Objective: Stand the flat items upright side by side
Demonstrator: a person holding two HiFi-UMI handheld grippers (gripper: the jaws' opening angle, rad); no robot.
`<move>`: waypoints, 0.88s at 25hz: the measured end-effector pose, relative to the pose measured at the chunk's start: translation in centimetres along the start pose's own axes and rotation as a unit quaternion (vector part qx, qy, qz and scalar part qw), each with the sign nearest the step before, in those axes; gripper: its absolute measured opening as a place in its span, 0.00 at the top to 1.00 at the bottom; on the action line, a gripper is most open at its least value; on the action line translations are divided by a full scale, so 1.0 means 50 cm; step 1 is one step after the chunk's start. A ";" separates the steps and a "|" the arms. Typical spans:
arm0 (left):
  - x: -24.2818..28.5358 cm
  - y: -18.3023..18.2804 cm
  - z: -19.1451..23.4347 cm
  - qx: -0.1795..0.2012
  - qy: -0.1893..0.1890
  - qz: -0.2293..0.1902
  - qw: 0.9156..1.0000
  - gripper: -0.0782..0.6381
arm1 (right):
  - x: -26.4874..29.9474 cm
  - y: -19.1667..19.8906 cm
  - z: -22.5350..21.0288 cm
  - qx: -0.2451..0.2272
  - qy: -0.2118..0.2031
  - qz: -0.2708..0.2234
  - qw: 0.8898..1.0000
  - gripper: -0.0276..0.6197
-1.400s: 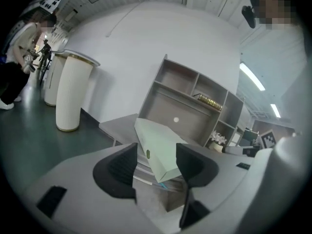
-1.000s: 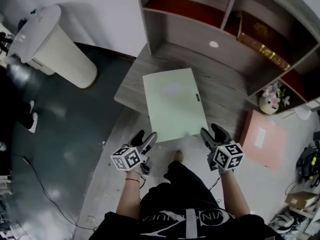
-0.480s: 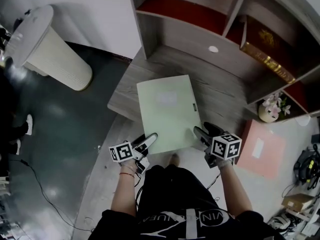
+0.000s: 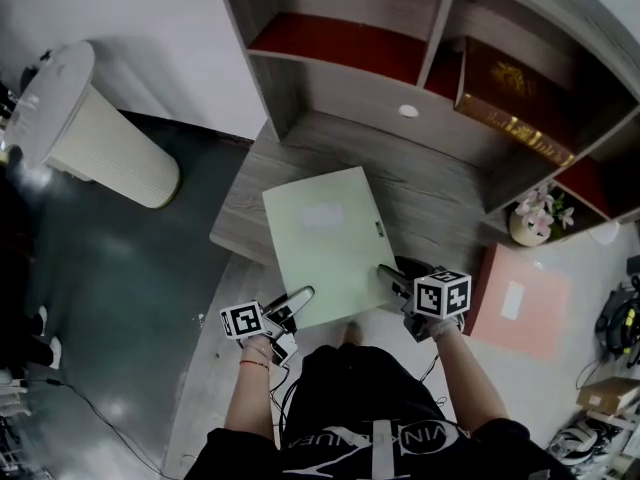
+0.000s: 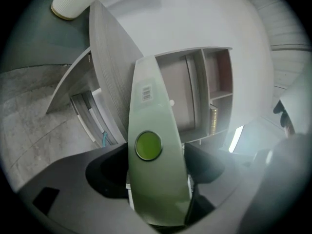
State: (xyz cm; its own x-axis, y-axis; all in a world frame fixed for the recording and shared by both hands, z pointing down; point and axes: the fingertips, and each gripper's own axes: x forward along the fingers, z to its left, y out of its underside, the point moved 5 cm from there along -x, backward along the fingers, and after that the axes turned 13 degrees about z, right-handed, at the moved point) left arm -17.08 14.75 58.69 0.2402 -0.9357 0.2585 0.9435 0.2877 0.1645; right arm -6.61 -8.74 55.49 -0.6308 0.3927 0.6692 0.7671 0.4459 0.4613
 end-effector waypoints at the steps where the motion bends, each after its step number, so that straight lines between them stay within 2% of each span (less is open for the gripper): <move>1: 0.000 0.003 -0.006 -0.007 0.002 0.007 1.000 0.42 | -0.002 0.000 -0.002 0.000 -0.001 -0.002 1.000 0.62; 3: 0.000 0.005 -0.016 0.004 -0.011 0.021 1.000 0.43 | -0.007 0.000 -0.005 0.000 -0.005 -0.005 1.000 0.63; 5: 0.001 -0.002 -0.030 0.047 -0.027 0.031 0.998 0.43 | -0.009 0.000 -0.007 0.000 -0.011 -0.008 1.000 0.64; 10: -0.014 -0.027 -0.070 0.125 -0.058 0.023 0.990 0.44 | -0.008 -0.012 0.000 0.004 -0.044 -0.035 0.998 0.65; 15: -0.033 -0.062 -0.112 0.200 -0.085 0.003 0.976 0.44 | 0.005 -0.046 0.012 -0.008 -0.065 -0.054 0.996 0.65; 22: -0.071 -0.125 -0.155 0.283 -0.133 -0.031 0.949 0.44 | 0.049 -0.113 0.042 -0.029 -0.074 -0.080 0.994 0.66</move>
State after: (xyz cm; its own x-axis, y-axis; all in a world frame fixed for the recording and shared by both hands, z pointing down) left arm -22.05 14.70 49.37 0.0518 -0.8911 0.4508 0.6627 0.3684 0.6520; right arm -12.74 -8.61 53.28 -0.7521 0.4370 0.4933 0.6584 0.4670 0.5903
